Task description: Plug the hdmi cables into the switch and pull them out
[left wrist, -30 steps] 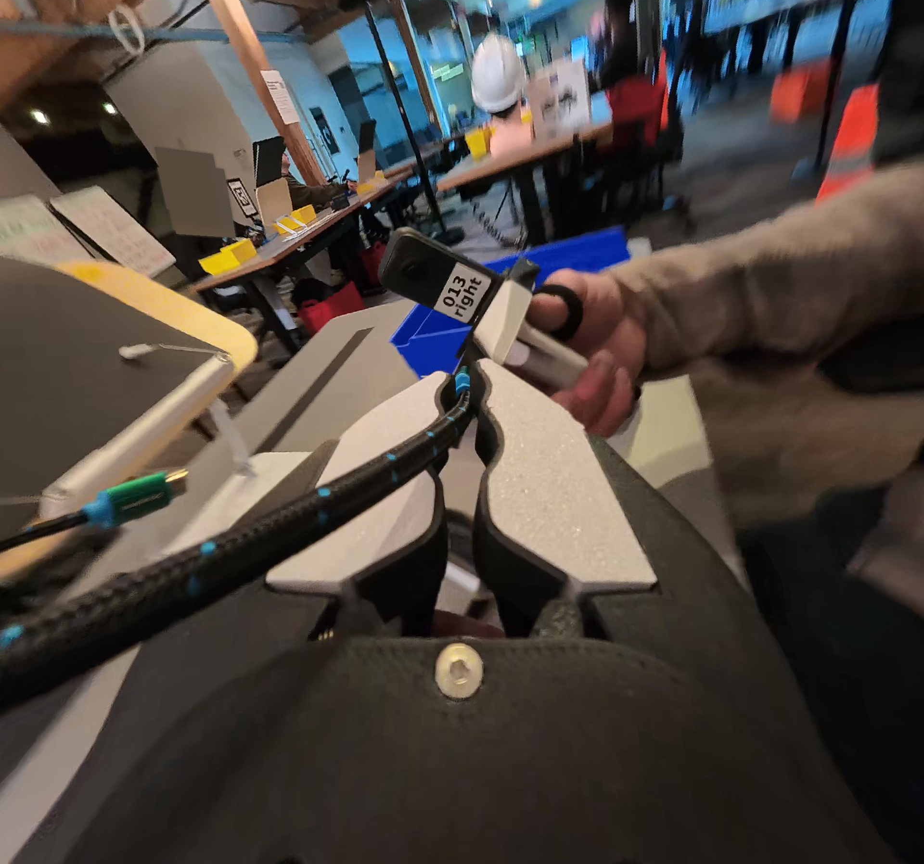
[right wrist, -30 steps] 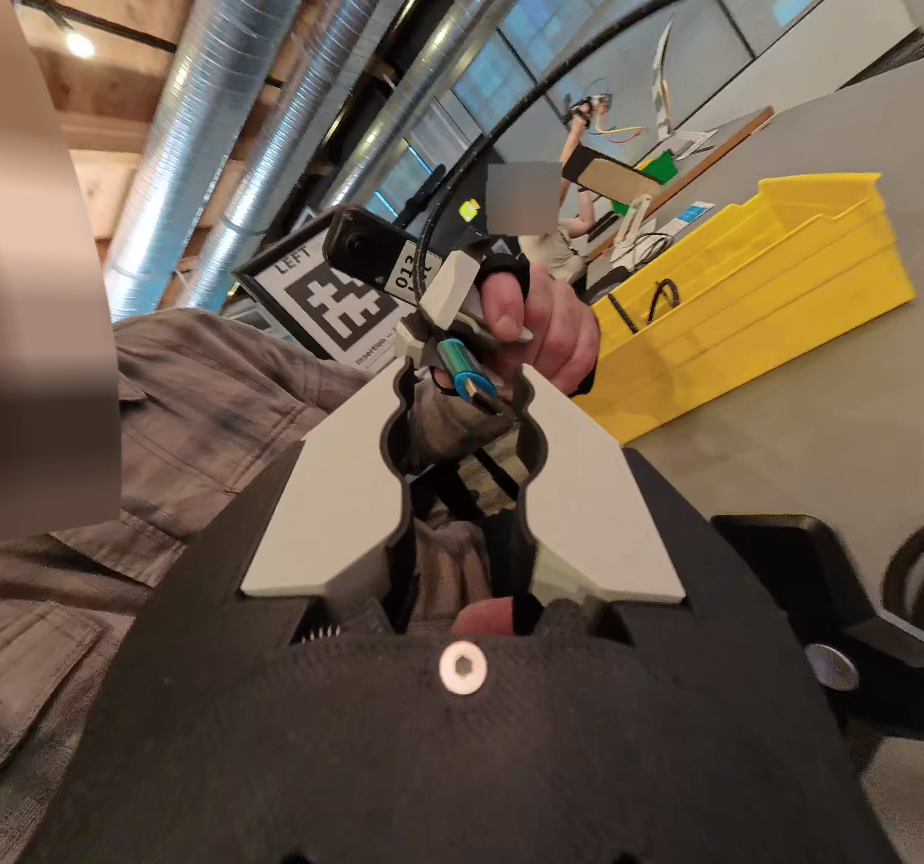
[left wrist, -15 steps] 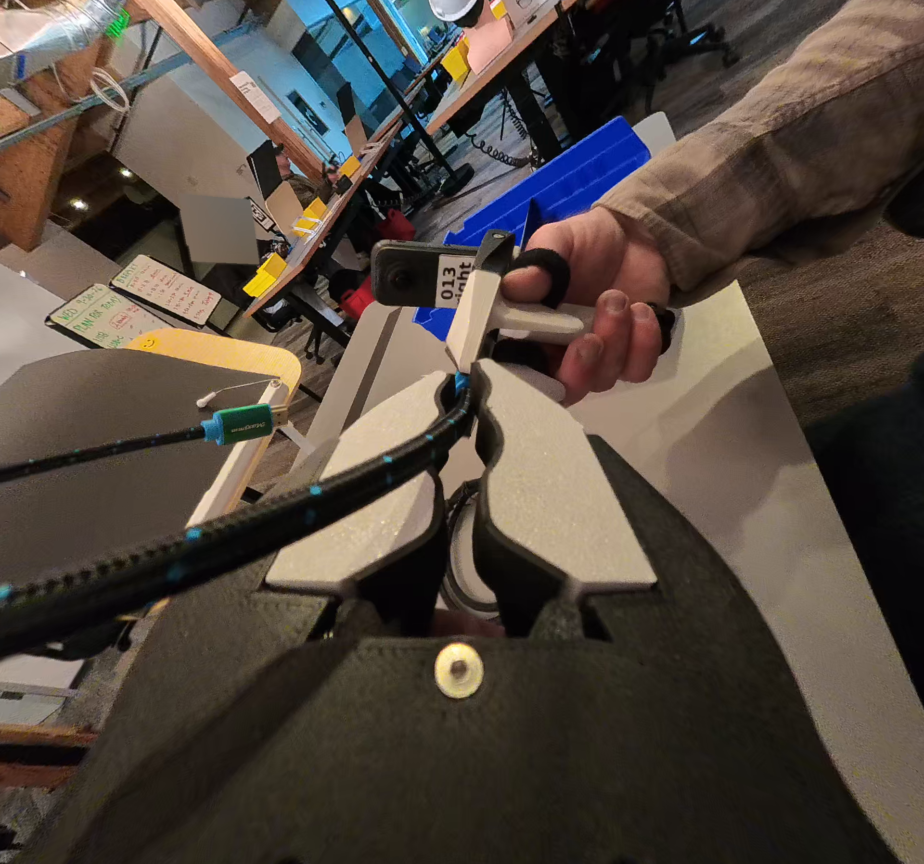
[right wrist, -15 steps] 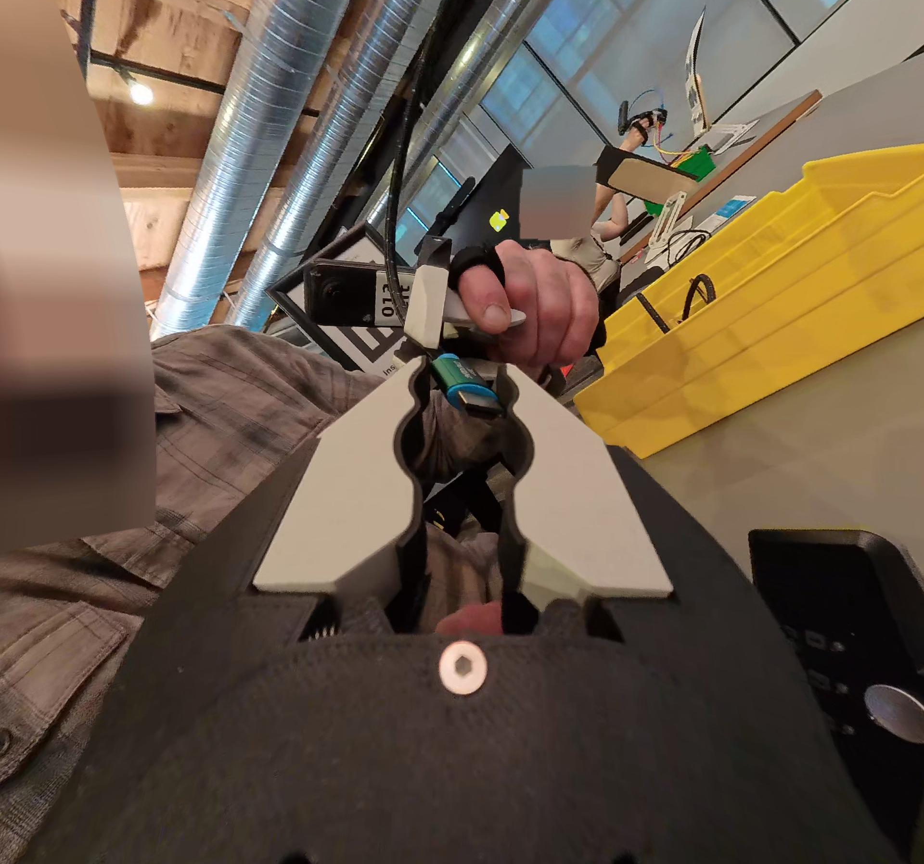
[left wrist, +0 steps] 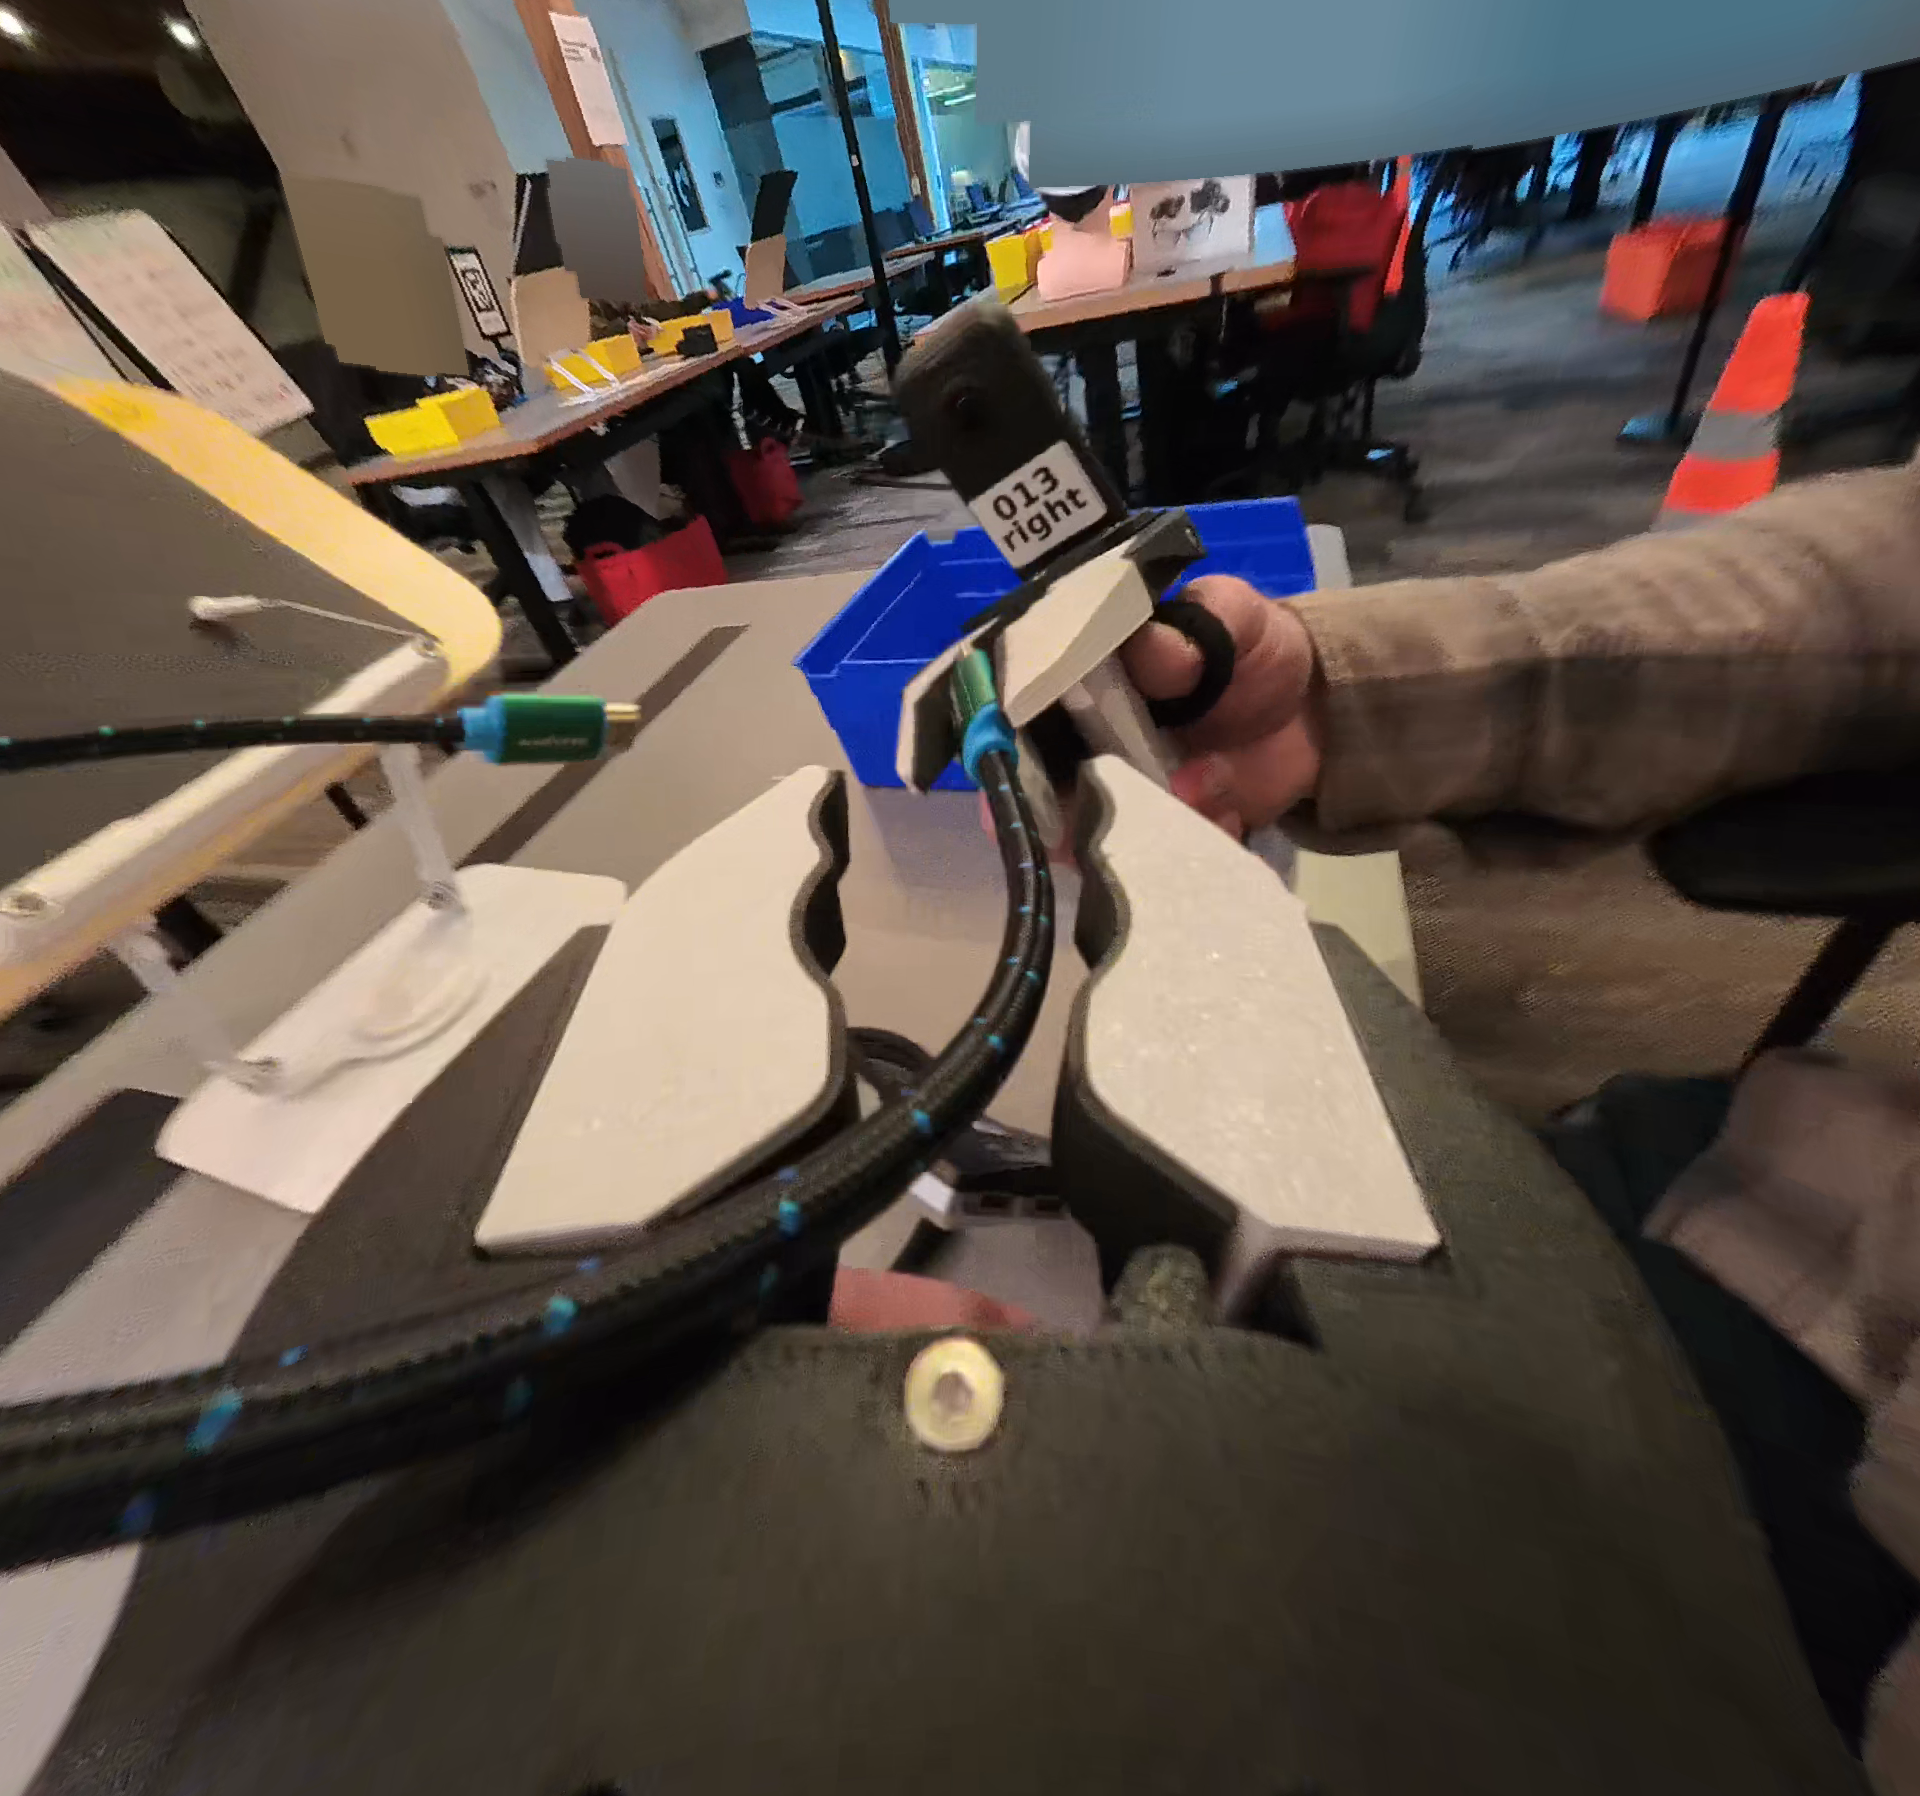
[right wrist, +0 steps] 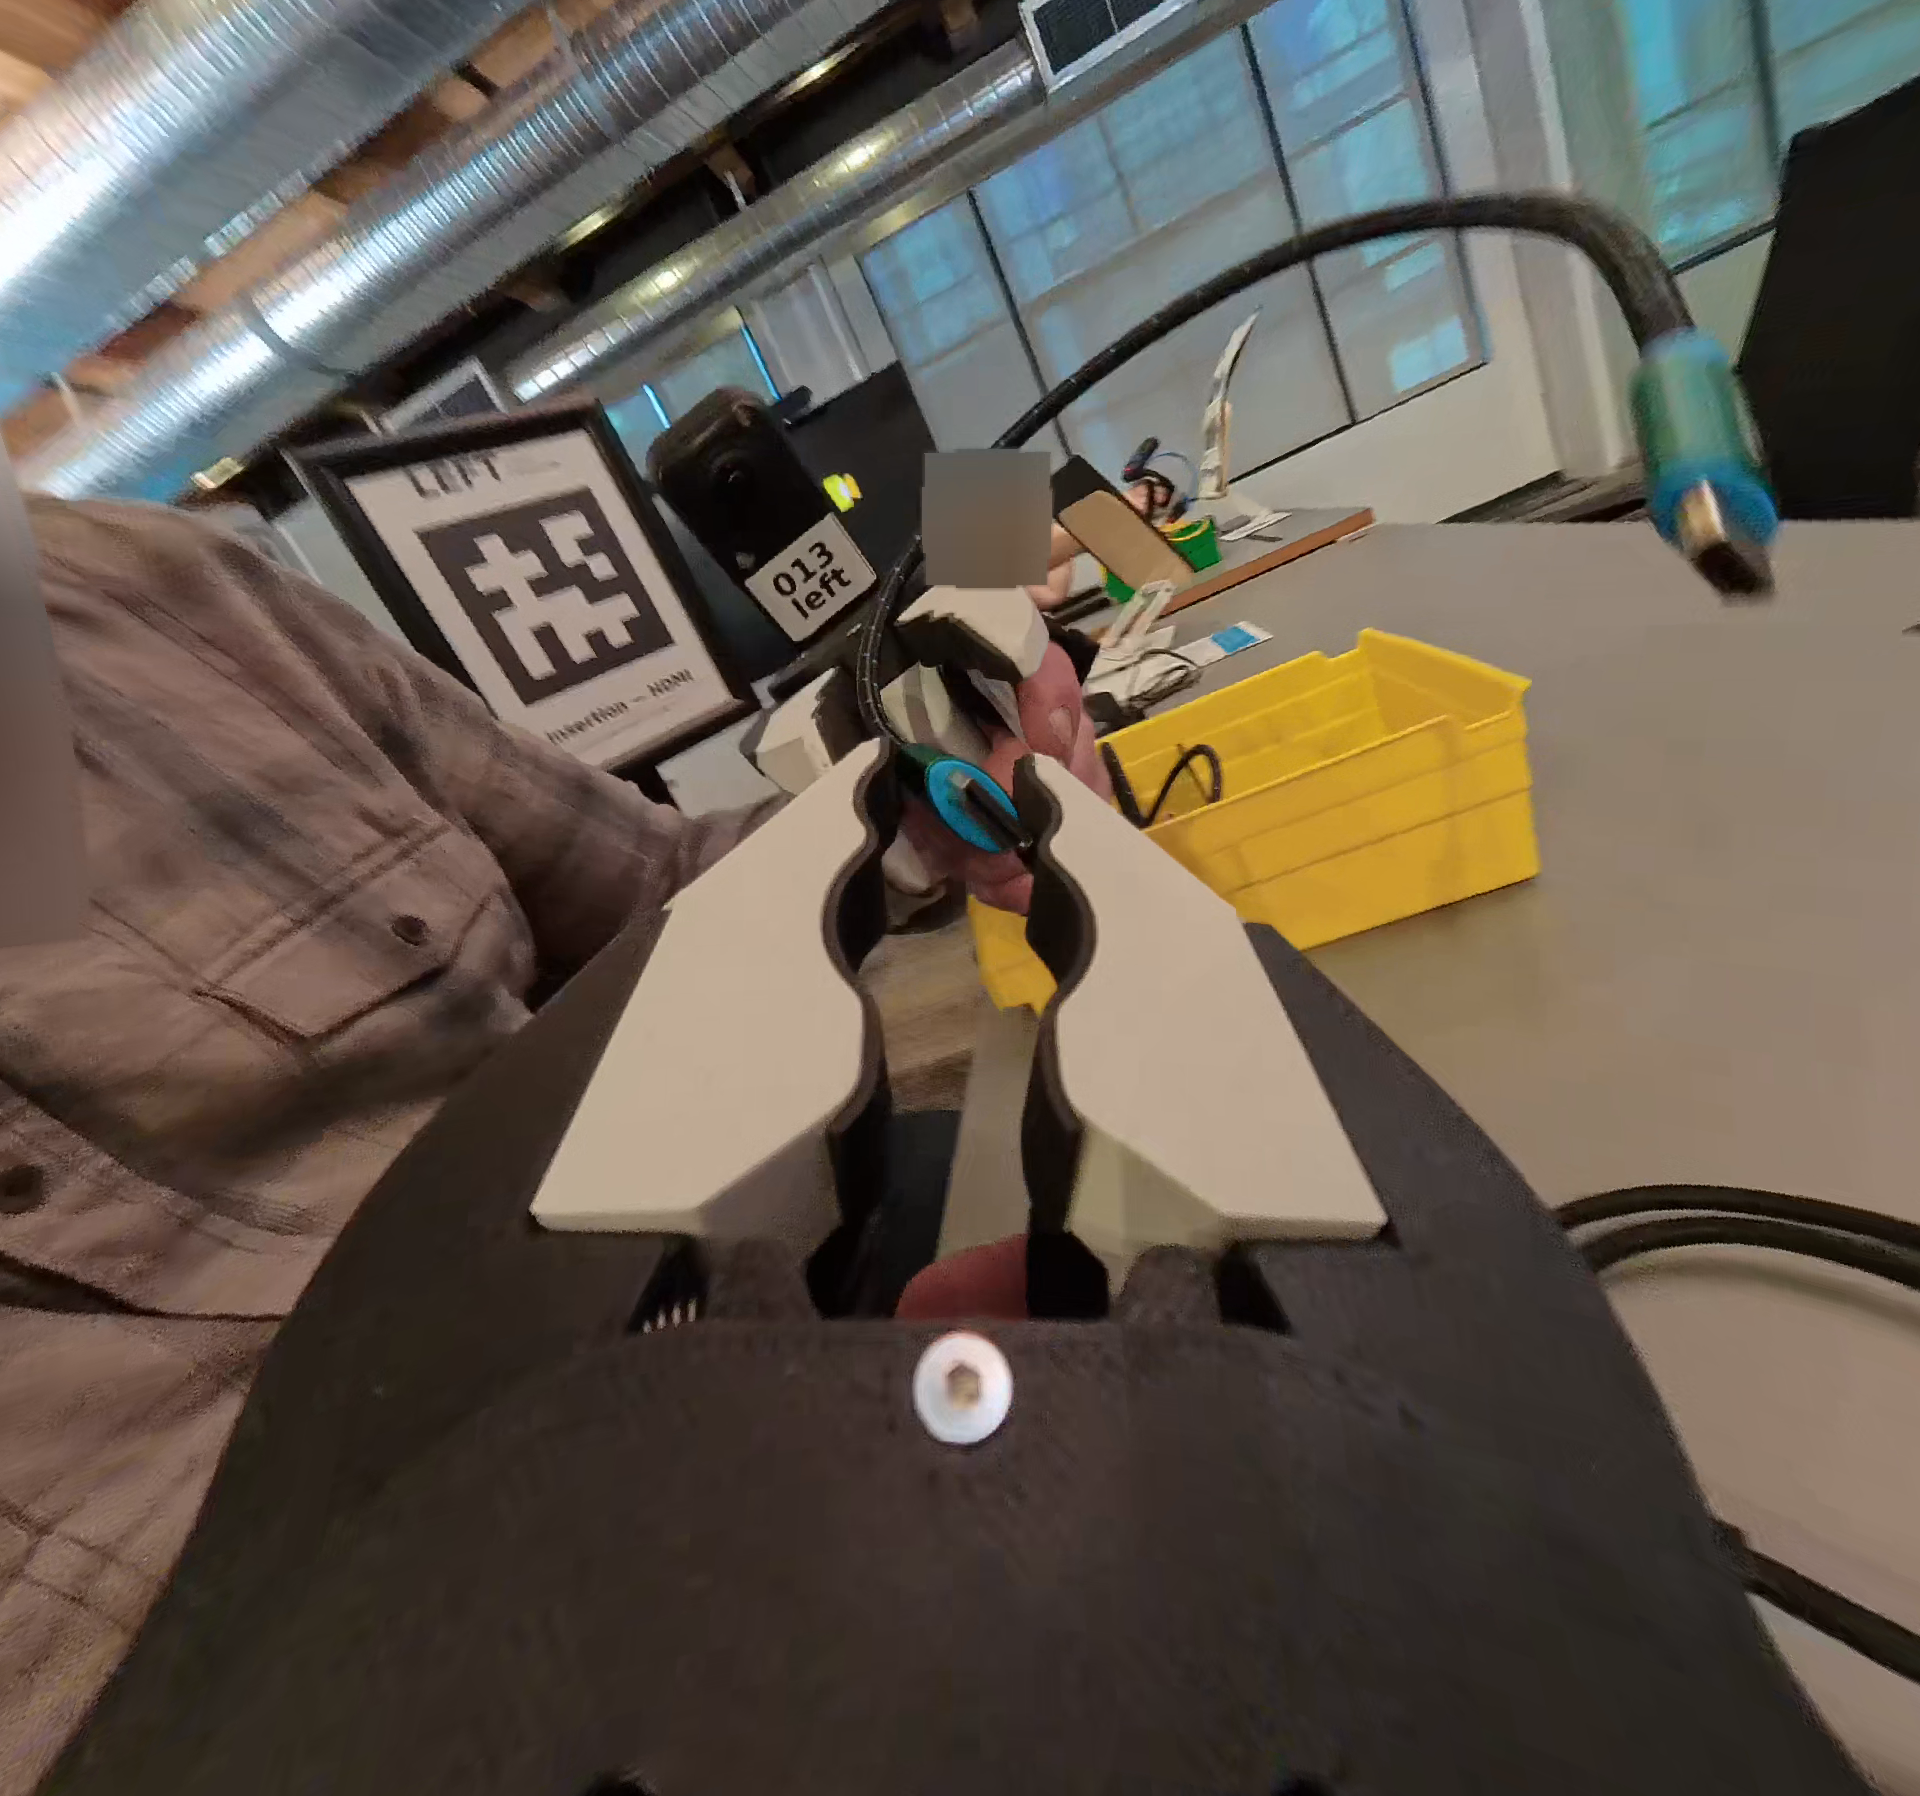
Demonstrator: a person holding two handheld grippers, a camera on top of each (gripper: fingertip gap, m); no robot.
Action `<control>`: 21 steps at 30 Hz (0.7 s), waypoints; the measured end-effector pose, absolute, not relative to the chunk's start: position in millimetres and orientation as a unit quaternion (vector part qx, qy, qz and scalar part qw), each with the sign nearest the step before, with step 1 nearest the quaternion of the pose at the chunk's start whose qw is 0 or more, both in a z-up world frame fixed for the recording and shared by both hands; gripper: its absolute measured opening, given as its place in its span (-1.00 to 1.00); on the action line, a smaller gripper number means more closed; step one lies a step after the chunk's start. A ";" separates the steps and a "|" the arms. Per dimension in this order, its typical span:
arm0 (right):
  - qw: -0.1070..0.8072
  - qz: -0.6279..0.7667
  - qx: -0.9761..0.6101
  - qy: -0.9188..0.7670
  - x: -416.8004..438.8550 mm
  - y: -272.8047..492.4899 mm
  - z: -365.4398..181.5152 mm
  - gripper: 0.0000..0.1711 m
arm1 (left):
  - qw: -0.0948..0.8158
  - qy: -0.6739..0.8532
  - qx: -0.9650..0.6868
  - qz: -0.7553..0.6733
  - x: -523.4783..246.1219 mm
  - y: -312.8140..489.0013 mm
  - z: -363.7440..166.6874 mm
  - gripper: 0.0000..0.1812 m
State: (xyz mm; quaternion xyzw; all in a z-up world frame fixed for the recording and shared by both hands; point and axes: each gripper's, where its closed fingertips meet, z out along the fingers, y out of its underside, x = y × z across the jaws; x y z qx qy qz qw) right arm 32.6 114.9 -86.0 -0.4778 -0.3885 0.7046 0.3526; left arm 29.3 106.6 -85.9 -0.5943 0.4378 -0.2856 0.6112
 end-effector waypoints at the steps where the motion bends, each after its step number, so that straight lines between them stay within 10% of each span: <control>1: 0.364 0.695 -0.477 -0.395 34.0 115.4 -85.0 -0.78 | 0.606 0.430 -0.599 -0.298 30.4 107.0 -86.7 -0.53; 21: 0.468 0.586 -0.446 -0.488 38.8 109.6 -87.3 -0.89 | 0.456 0.257 -0.638 -0.565 40.3 110.7 -93.2 -0.64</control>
